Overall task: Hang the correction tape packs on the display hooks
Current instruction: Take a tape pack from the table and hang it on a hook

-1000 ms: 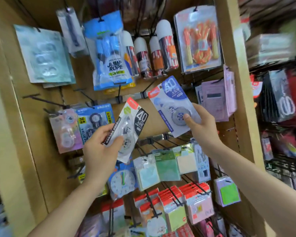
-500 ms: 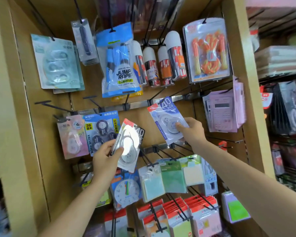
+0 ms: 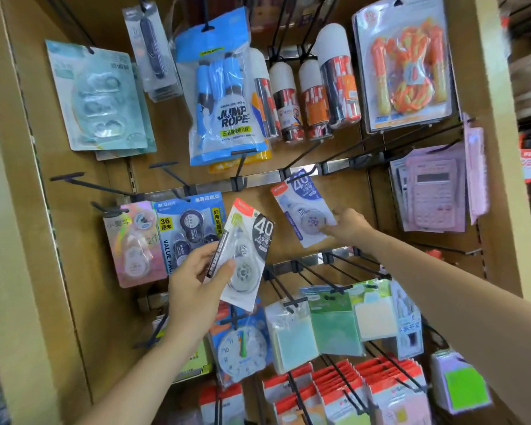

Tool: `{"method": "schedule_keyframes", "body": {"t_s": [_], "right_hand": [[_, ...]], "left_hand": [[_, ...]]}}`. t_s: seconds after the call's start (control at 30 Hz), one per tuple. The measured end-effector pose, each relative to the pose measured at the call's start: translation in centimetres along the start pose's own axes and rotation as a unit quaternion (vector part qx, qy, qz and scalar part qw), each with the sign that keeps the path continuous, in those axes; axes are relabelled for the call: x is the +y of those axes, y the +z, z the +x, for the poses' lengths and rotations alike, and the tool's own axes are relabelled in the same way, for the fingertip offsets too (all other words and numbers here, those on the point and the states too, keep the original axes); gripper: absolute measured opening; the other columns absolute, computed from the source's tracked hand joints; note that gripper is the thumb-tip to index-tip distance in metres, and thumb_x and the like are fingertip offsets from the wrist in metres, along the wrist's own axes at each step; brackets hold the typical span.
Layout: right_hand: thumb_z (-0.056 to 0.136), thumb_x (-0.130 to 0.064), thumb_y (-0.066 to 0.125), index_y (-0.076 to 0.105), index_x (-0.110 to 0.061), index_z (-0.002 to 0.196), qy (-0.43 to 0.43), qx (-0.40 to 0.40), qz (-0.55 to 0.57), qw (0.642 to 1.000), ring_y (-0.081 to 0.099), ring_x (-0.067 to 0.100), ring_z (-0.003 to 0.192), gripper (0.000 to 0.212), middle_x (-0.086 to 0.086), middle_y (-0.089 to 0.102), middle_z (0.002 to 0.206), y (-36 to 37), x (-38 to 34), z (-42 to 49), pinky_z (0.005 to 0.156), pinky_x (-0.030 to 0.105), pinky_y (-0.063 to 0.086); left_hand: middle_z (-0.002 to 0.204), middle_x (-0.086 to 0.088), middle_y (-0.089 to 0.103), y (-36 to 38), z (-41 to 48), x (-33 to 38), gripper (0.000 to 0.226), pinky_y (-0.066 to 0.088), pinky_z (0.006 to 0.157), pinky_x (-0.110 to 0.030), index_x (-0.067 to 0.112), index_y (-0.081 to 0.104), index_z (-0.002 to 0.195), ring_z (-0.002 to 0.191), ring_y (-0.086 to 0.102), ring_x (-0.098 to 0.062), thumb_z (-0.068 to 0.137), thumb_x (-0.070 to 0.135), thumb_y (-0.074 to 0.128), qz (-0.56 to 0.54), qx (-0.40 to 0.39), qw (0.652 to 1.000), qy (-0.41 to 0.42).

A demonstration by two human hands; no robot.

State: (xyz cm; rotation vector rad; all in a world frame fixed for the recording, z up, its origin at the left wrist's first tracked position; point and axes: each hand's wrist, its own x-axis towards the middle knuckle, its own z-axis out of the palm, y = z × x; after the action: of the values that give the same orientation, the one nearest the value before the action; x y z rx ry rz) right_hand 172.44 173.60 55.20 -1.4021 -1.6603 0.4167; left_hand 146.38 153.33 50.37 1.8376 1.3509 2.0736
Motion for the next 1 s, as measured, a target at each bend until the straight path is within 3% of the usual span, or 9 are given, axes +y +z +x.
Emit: {"method": "schedule_keyframes", "body": {"t_s": [0.03,0.1,0.17,0.23,0.37,0.5,0.67,0.87,1.0], "right_hand": [[0.083,-0.049,0.074,0.041,-0.007,0.145,-0.023,-0.028,-0.042,0.998,0.060,0.032,0.116,0.082,0.014,0.061,0.129,0.0,0.7,-0.5,0.096,0.040,0.051],[0.085,-0.051,0.071,0.034,-0.009,0.150,-0.071,-0.078,-0.101,0.989,0.057,0.031,0.118,0.086,0.013,0.060,0.131,-0.7,1.8,-2.0,0.096,0.036,0.048],[0.088,-0.051,0.066,0.047,-0.013,0.142,-0.130,-0.123,-0.119,0.977,0.060,0.024,0.106,0.069,0.003,0.065,0.118,-1.8,2.7,-4.1,0.087,0.030,0.047],[0.090,-0.050,0.064,0.063,-0.022,0.122,-0.180,-0.153,-0.122,0.964,0.061,0.018,0.095,0.043,-0.011,0.066,0.101,-2.8,3.5,-6.3,0.080,0.029,0.047],[0.092,-0.051,0.059,0.068,-0.034,0.088,-0.213,-0.103,-0.133,0.963,0.064,0.012,0.079,0.020,-0.011,0.067,0.083,-3.2,4.8,-8.4,0.072,0.033,0.052],[0.097,-0.043,0.054,0.051,-0.038,0.061,-0.230,-0.063,-0.165,0.957,0.055,0.011,0.067,0.036,-0.014,0.055,0.068,-2.5,5.2,-8.9,0.058,0.029,0.038],[0.090,-0.048,0.052,0.062,-0.027,0.073,-0.206,-0.048,-0.171,0.962,0.061,0.019,0.074,0.029,-0.006,0.065,0.080,-2.3,5.7,-9.0,0.068,0.041,0.052],[0.090,-0.043,0.050,0.057,-0.031,0.064,-0.197,-0.046,-0.174,0.964,0.057,0.016,0.068,0.029,-0.008,0.062,0.076,-2.4,5.5,-9.5,0.061,0.035,0.046],[0.093,-0.047,0.049,0.062,-0.031,0.078,-0.208,-0.049,-0.188,0.959,0.057,0.017,0.072,0.026,-0.007,0.066,0.084,-2.9,4.9,-9.9,0.063,0.031,0.042]], "left_hand": [[0.106,0.010,0.076,-0.1,0.2,0.4,0.031,0.054,0.078,-0.013,0.019,0.069,0.118,0.097,0.070,0.000,0.089,0.010,0.074,0.002,-0.013,1.000,0.013],[0.108,0.012,0.076,-0.2,0.5,1.3,0.032,0.054,0.079,-0.015,0.020,0.068,0.120,0.100,0.070,-0.001,0.090,0.011,0.073,0.005,-0.038,0.999,0.031],[0.107,0.017,0.075,-0.1,0.9,2.2,0.032,0.053,0.079,-0.013,0.025,0.067,0.118,0.101,0.070,0.001,0.090,0.011,0.073,0.004,-0.054,0.997,0.049],[0.106,0.024,0.074,0.3,1.4,2.9,0.031,0.052,0.078,-0.011,0.031,0.065,0.114,0.099,0.069,0.005,0.090,0.012,0.073,0.001,-0.060,0.996,0.066],[0.107,0.017,0.075,2.1,2.4,3.7,0.032,0.057,0.083,-0.023,0.019,0.066,0.122,0.102,0.071,-0.003,0.091,0.013,0.072,-0.030,-0.057,0.995,0.070],[0.111,0.010,0.076,4.6,2.8,4.2,0.029,0.056,0.091,-0.033,0.026,0.066,0.119,0.105,0.071,-0.008,0.093,0.013,0.070,-0.077,-0.067,0.994,0.048],[0.113,0.008,0.076,6.6,2.8,4.9,0.029,0.054,0.089,-0.031,0.033,0.065,0.113,0.107,0.071,-0.010,0.093,0.013,0.070,-0.118,-0.075,0.990,0.031],[0.113,0.005,0.076,6.7,1.6,4.8,0.029,0.055,0.088,-0.029,0.029,0.066,0.114,0.107,0.071,-0.012,0.092,0.010,0.070,-0.152,-0.059,0.986,0.021],[0.113,0.004,0.076,6.7,1.2,5.2,0.030,0.056,0.085,-0.024,0.024,0.066,0.118,0.107,0.071,-0.011,0.092,0.009,0.070,-0.155,-0.058,0.986,0.030]]}}
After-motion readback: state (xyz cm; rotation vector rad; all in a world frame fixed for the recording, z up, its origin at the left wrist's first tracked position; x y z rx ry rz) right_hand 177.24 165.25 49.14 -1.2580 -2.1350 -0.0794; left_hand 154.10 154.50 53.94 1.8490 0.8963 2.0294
